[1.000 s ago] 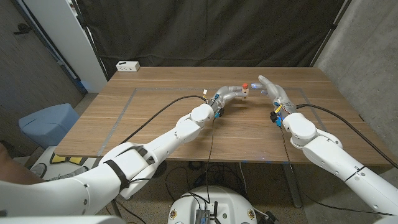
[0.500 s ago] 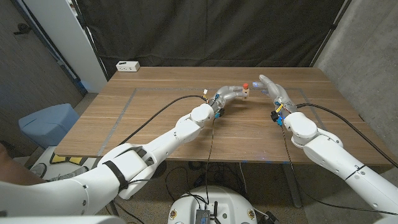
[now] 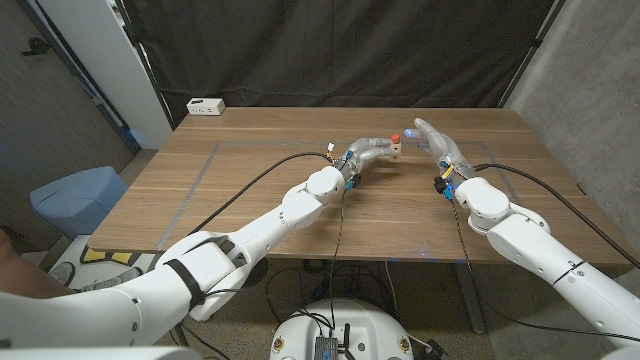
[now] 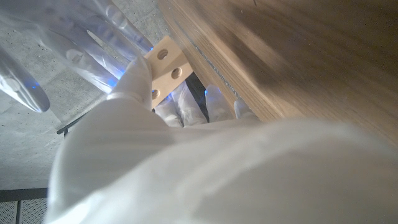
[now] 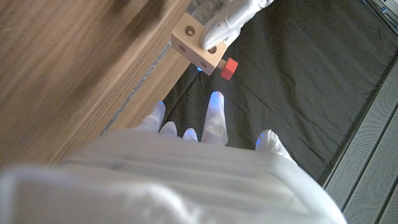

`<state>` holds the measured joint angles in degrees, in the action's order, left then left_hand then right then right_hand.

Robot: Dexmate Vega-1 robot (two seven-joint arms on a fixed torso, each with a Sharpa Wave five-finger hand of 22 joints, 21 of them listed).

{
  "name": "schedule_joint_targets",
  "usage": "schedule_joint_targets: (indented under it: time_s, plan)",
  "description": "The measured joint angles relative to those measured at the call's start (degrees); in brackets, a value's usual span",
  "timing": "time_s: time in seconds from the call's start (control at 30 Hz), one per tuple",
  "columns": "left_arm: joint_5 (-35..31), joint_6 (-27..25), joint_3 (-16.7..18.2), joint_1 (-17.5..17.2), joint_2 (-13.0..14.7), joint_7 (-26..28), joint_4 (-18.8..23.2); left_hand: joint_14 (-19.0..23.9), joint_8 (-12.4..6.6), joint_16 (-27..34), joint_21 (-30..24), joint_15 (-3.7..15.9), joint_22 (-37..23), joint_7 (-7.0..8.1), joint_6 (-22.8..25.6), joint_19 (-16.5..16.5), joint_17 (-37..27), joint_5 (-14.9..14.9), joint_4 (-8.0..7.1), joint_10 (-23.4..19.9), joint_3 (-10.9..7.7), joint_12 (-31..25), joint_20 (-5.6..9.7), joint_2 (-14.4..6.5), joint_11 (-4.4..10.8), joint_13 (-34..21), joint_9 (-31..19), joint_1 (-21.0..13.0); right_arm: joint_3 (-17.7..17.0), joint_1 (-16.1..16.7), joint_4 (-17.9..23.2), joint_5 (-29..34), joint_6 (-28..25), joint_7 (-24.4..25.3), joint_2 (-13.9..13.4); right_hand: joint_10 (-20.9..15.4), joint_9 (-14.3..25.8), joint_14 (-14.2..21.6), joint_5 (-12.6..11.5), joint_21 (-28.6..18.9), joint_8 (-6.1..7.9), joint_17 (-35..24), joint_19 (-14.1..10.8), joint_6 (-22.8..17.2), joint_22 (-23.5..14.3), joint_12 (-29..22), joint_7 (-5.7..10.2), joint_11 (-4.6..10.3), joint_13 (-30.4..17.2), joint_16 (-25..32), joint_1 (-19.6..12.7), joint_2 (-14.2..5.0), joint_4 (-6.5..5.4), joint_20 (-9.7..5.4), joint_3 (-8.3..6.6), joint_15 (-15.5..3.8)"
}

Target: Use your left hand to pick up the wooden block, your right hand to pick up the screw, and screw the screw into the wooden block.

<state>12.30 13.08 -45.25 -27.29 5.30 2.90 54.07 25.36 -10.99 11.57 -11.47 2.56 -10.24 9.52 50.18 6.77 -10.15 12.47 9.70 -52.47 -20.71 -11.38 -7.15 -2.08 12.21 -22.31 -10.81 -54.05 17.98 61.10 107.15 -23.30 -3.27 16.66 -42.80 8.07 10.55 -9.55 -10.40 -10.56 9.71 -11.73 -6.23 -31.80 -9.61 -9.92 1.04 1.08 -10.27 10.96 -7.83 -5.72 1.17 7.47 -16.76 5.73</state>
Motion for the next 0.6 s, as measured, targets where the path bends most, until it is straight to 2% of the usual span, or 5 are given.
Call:
schedule_joint_targets:
  time_s: [0.57, 0.6]
  plan:
    - [-0.3, -0.5, -0.1, -0.4, 0.6, 0.4, 1.3, 0.0, -0.06, 0.0, 0.0, 0.00, 0.0, -0.01, 0.0, 0.0, 0.0, 0.1, 0.00, 0.0, 0.00, 0.0, 0.00, 0.0, 0.01, 0.0, 0.0, 0.0, 0.6, -0.9, -1.3, -0.1, 1.6, -1.6, 0.1, 1.6, 0.0, -0.3, 0.0, 0.4, 0.00, -0.2, 1.6, 1.5, 0.0, 0.0, 0.30, 0.25, 0.0, 0.0, 0.9, 0.43, -0.39, 0.32, -0.09, 0.31]
    - [-0.3, -0.5, -0.1, -0.4, 0.7, 0.4, 1.4, 0.0, -0.06, 0.0, 0.0, 0.00, 0.0, -0.02, 0.0, 0.0, 0.0, 0.1, 0.00, 0.0, 0.00, 0.0, 0.00, -0.6, 0.01, 0.0, 0.1, 0.5, 0.6, -0.9, -1.3, -0.1, 1.6, -1.6, 0.1, 1.6, 0.0, -0.3, 0.0, 0.4, 0.01, -0.2, 1.7, 1.5, 0.0, 0.0, 0.30, 0.25, 0.0, 0.0, 0.9, 0.43, -0.39, 0.43, -0.09, 0.31]
